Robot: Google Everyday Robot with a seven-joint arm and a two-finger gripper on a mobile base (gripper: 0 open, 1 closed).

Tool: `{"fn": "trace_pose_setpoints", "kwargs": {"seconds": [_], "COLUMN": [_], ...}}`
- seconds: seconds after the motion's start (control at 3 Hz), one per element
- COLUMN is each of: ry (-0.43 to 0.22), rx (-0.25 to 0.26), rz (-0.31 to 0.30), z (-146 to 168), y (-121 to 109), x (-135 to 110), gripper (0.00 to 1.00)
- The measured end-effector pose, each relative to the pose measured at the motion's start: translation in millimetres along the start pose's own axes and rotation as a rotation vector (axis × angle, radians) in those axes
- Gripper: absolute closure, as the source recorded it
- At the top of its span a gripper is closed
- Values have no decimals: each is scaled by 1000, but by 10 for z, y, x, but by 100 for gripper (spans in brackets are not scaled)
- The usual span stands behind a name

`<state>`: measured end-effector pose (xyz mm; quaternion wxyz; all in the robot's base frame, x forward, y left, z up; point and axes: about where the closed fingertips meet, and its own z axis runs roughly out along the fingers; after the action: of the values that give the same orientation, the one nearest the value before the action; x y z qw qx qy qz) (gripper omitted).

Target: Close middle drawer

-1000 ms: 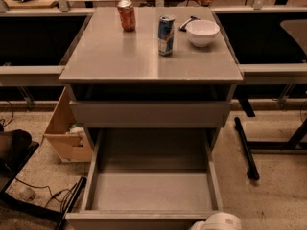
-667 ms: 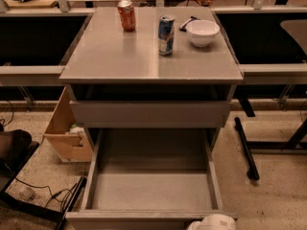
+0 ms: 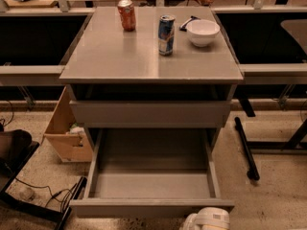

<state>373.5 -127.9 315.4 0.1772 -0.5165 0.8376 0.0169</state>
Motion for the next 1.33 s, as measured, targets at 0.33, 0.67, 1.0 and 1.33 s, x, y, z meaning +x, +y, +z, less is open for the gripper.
{"fn": "trace_pose_setpoints", "kwargs": {"seconds": [0.33, 0.67, 1.0, 1.33], "ry": [28, 38, 54, 60], "rx": [28, 44, 92, 126], "rz": [-34, -51, -95, -125], "z": [-4, -20, -73, -118], "y": [-292, -428, -854, -1123], "x": [-114, -175, -430, -613], "gripper": [100, 100, 100, 100]}}
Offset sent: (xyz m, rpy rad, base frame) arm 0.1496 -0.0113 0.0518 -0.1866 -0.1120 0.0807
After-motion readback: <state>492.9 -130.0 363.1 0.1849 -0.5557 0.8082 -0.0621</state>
